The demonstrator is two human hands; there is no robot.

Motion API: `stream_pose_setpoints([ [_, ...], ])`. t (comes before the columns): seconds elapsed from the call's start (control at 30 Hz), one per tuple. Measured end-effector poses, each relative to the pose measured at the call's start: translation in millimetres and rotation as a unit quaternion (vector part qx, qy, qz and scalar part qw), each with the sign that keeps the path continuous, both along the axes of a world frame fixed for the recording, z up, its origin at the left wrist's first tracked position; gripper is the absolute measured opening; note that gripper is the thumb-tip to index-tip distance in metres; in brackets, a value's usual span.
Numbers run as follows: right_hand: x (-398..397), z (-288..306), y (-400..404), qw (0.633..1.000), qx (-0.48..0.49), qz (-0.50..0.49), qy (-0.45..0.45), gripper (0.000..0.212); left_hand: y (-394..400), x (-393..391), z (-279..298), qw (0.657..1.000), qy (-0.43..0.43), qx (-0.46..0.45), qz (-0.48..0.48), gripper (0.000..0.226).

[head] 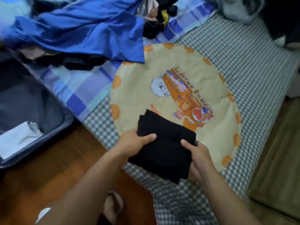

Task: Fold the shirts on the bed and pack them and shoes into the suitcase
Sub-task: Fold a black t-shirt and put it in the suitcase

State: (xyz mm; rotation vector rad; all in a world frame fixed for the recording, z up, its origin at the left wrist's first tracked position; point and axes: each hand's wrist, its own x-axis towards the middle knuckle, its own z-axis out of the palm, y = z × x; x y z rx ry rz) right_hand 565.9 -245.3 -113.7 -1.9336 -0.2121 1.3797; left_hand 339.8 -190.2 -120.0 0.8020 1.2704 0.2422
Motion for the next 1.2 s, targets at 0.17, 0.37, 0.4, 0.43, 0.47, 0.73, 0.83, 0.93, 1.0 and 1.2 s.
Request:
stream_pose_setpoints([
  [0.17,-158,17,-30,0.959,-0.077,0.018,0.272,0.052,-68,-170,20,0.971,-0.143,-0.097,0.167,0.042],
  [0.37,-299,-16,3,0.850,-0.221,0.130,0.461,0.079,-81,-323,25,0.950,-0.085,-0.116,0.277,0.063],
  [0.4,-317,-22,10,0.852,-0.219,0.143,0.455,0.069,-71,-341,23,0.950,-0.072,-0.125,0.277,0.061],
  [0.43,-334,-29,19,0.859,-0.212,0.156,0.439,0.055,-58,-359,18,0.951,-0.053,-0.138,0.270,0.058],
  [0.47,-349,-37,27,0.871,-0.203,0.166,0.416,0.044,-46,-376,11,0.956,-0.030,-0.147,0.253,0.060],
  [0.73,-474,-138,95,0.921,-0.208,0.076,0.321,0.029,41,-460,-85,0.853,0.024,-0.241,0.463,0.037],
  [0.83,-527,-178,123,0.933,-0.208,0.034,0.292,0.026,65,-475,-129,0.781,-0.011,-0.272,0.561,0.025],
  [0.93,-580,-215,144,0.939,-0.200,-0.001,0.280,0.028,85,-489,-162,0.794,0.002,-0.263,0.548,0.024],
  [1.0,-613,-242,158,0.942,-0.187,-0.006,0.279,0.027,99,-511,-195,0.810,0.050,-0.208,0.546,0.020],
  [1.2,-673,-366,219,0.948,-0.121,0.013,0.293,0.027,162,-590,-342,0.869,0.044,-0.070,0.488,0.020],
])
